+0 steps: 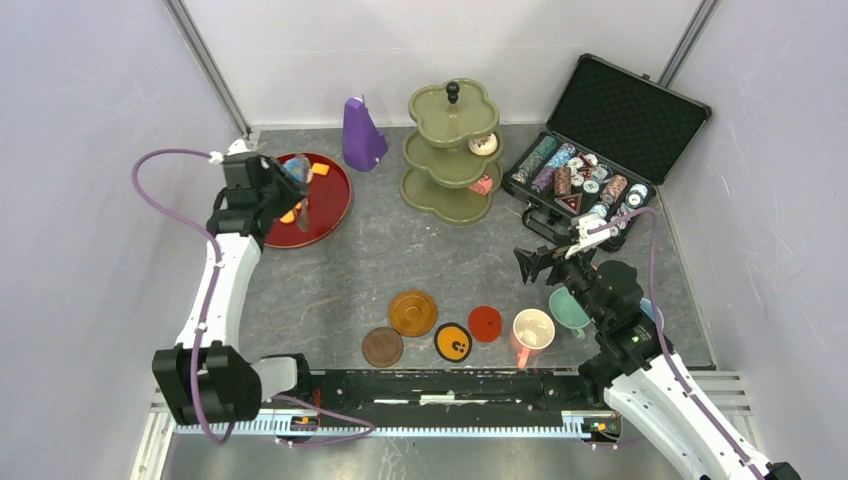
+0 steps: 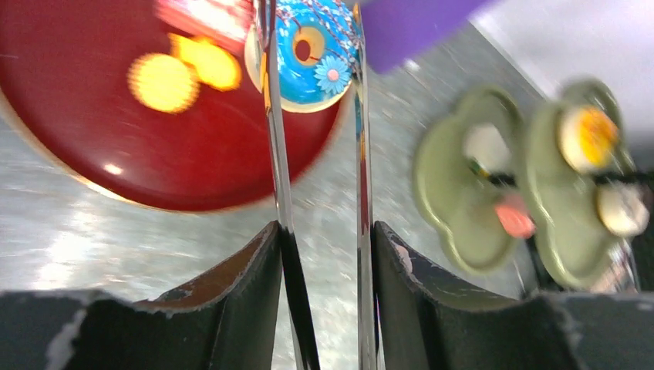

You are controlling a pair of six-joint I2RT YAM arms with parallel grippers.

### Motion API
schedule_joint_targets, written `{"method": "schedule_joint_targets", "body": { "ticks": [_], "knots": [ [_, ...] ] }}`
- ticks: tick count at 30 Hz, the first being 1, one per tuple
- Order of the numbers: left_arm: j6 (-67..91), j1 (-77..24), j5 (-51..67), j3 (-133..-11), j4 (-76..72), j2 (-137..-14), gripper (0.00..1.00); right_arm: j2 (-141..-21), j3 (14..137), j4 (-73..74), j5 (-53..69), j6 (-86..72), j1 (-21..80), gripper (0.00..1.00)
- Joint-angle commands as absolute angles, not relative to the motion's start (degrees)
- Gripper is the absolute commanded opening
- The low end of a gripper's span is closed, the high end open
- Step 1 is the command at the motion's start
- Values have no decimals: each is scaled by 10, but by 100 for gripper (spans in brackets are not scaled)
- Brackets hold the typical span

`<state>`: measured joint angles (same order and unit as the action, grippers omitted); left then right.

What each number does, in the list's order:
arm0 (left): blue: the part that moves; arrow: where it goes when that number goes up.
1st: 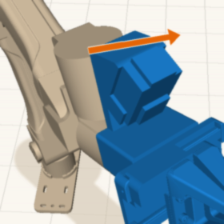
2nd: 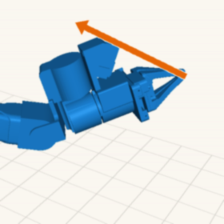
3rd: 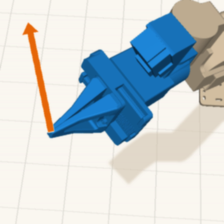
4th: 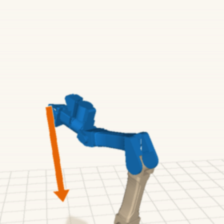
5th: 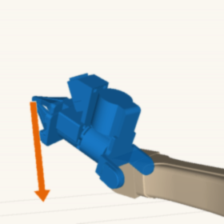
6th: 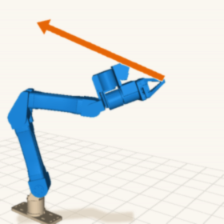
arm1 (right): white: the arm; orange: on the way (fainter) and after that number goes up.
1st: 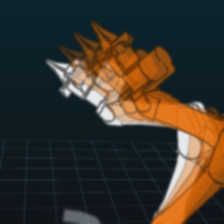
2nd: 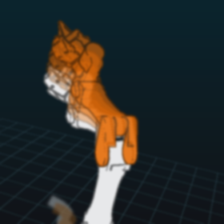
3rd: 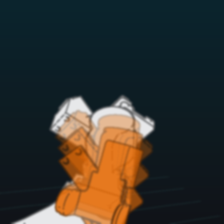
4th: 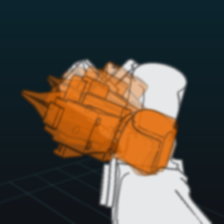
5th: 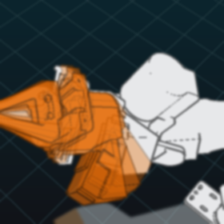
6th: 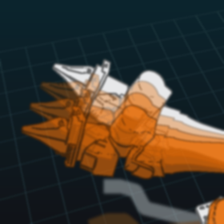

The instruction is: Serve the afternoon tea

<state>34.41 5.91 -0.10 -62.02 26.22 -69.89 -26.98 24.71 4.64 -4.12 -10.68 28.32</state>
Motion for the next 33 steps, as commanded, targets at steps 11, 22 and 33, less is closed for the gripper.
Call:
{"method": "schedule_joint_targets", "body": {
  "ticks": [11,22,33],
  "knots": [
    [365,-315,27,-569,63,-650,51,-283,258,9,-32,-114,281,98],
    [305,-390,5,-680,69,-783,51,-253,263,43,-50,-112,281,98],
    [283,-391,-48,-749,83,-858,51,-243,271,66,-66,-98,281,98]
  ]
}}
